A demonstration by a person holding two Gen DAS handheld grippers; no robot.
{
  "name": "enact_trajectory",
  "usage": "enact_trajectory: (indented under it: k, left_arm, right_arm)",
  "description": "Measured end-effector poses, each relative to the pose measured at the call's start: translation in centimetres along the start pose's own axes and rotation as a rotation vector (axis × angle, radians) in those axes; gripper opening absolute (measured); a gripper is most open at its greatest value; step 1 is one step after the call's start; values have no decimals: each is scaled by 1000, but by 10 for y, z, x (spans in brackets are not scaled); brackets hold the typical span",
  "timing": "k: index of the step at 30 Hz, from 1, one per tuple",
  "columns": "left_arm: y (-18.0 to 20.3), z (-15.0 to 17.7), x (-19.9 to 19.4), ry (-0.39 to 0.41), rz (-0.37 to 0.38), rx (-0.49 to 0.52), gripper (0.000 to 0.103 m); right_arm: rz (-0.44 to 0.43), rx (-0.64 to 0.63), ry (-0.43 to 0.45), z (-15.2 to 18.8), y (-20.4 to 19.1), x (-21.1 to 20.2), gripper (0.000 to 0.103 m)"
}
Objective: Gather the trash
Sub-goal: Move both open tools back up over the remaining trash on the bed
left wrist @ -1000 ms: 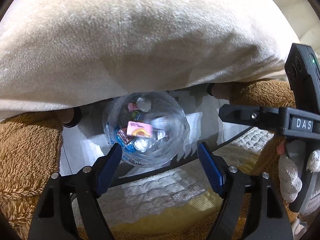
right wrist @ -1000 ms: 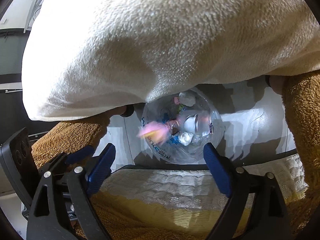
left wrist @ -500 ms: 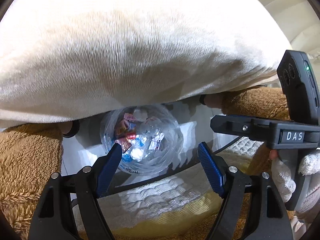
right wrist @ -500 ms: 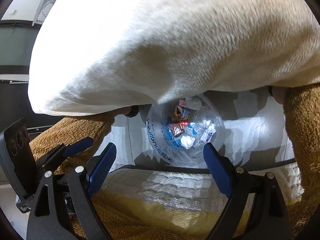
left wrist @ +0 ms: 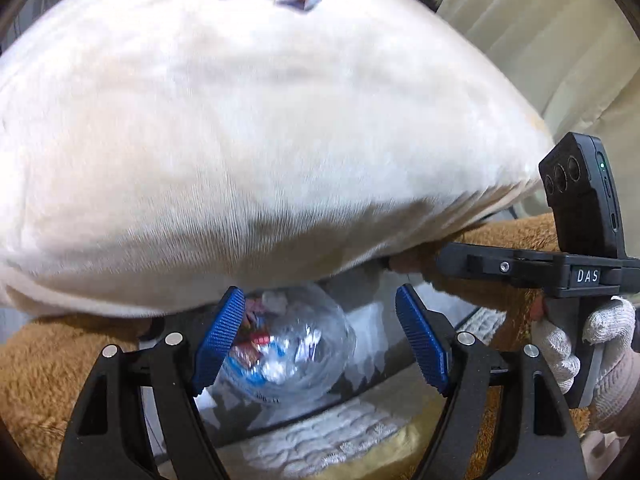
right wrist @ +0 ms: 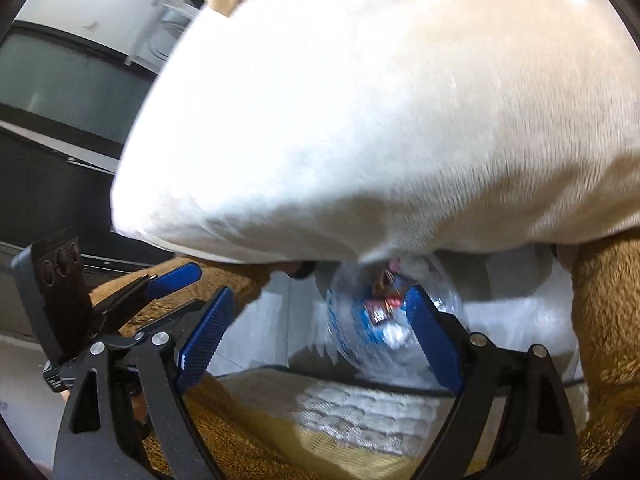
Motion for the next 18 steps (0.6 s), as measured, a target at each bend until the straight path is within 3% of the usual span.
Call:
enact_trajectory:
  k: [7, 13, 18]
  left_arm:
    - [7, -26, -27, 154, 33, 35, 77]
    - [4, -54, -47, 264, 26, 61, 77]
    - [-7, -83, -58, 325, -2, 62, 77]
  right_arm:
    - [-49, -128, 154, -30, -26, -30, 87]
    - [5, -239, 246, -67, -36, -43, 87]
    - [91, -322, 257, -96, -38, -36, 87]
Point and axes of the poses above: each gripper's, at about its wrist camera, not at the fingertips, and x roughly the way its jaws point, y to its right, z to its underside, the point moved 7 cm from there along x, roughly the way its jaws point, and after that the axes turned 11 degrees about y, right-handed, at the moved point
